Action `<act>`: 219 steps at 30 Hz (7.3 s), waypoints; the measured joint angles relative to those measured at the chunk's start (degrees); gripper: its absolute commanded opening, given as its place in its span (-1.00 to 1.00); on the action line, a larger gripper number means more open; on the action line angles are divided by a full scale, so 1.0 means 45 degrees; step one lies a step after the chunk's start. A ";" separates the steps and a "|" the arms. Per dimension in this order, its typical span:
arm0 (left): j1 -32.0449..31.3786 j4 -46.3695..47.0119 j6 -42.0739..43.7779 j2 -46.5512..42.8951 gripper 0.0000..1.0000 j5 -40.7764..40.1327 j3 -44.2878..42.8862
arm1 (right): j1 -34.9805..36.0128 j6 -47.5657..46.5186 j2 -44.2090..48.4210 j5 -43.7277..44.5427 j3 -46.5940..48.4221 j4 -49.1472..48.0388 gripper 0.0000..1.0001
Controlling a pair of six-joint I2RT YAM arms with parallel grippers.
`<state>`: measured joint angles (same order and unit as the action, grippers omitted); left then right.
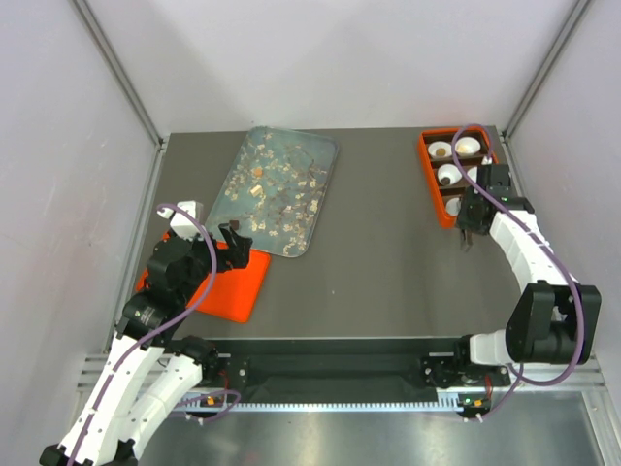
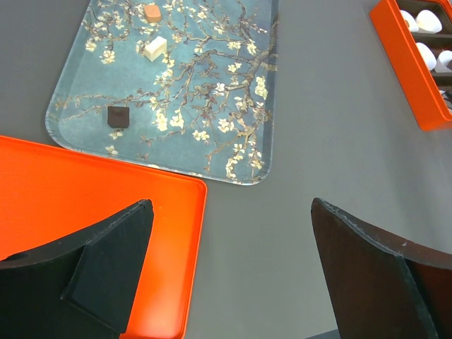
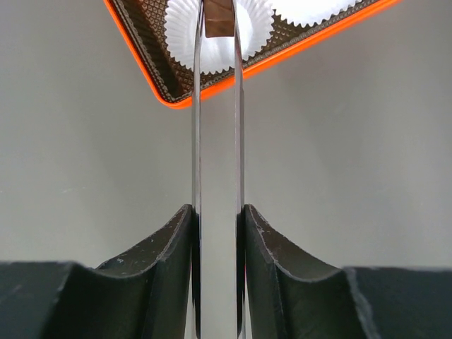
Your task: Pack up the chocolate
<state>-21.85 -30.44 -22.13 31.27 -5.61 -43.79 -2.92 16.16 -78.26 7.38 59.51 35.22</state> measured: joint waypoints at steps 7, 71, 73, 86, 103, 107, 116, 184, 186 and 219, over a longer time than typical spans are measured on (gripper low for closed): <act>0.0000 0.0000 0.0000 0.0000 0.96 -0.0005 0.0000 | 0.0000 0.0097 -0.0068 0.0015 -0.0126 -0.0214 -0.32; 0.0000 -0.0005 0.0015 -0.0010 0.97 -0.0437 0.0000 | 1.0409 -0.2939 -0.9559 -0.2147 0.7849 -0.6645 -0.04; 0.0000 -0.0005 0.0015 -0.0010 0.97 -0.0437 0.0000 | 1.0423 -0.3002 -0.9865 -0.2152 0.8077 -0.6611 -0.02; 0.0000 -0.0005 0.0015 -0.0010 0.97 -0.0432 0.0000 | 1.0564 -0.3245 -1.1186 -0.2147 0.9389 -0.6509 0.01; 0.0000 -0.0005 0.0019 -0.0010 0.97 -0.0432 0.0000 | 1.0729 -0.3235 -1.1725 -0.2059 0.9709 -0.6295 -0.14; 0.0000 -0.0005 0.0049 -0.0010 0.97 -0.0432 0.0000 | 1.0729 -0.3235 -1.1720 -0.1948 0.9680 -0.6305 -0.22; 0.0000 -0.0005 0.0053 -0.0015 0.97 -0.0437 0.0000 | 1.0729 -0.2890 -0.9952 -0.1744 0.6863 -0.6606 -0.33; 0.0000 0.0000 0.0053 -0.0087 0.98 0.0102 0.0029 | -0.2137 -0.0311 0.0913 0.0277 -0.0831 -0.1200 -0.25; 0.0000 0.0005 0.0053 -0.0087 0.97 0.0102 0.0029 | -0.2191 -0.0330 0.0787 0.0228 -0.0835 -0.1336 -0.24; 0.0000 0.0005 0.0058 -0.0087 0.98 0.0087 0.0029 | -0.2234 -0.0355 -0.0486 0.0107 -0.0835 -0.2594 -0.10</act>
<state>-21.85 -30.41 -21.87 30.87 -5.21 -43.66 -12.97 14.57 -80.44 7.86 55.75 23.55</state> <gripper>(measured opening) 0.987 0.448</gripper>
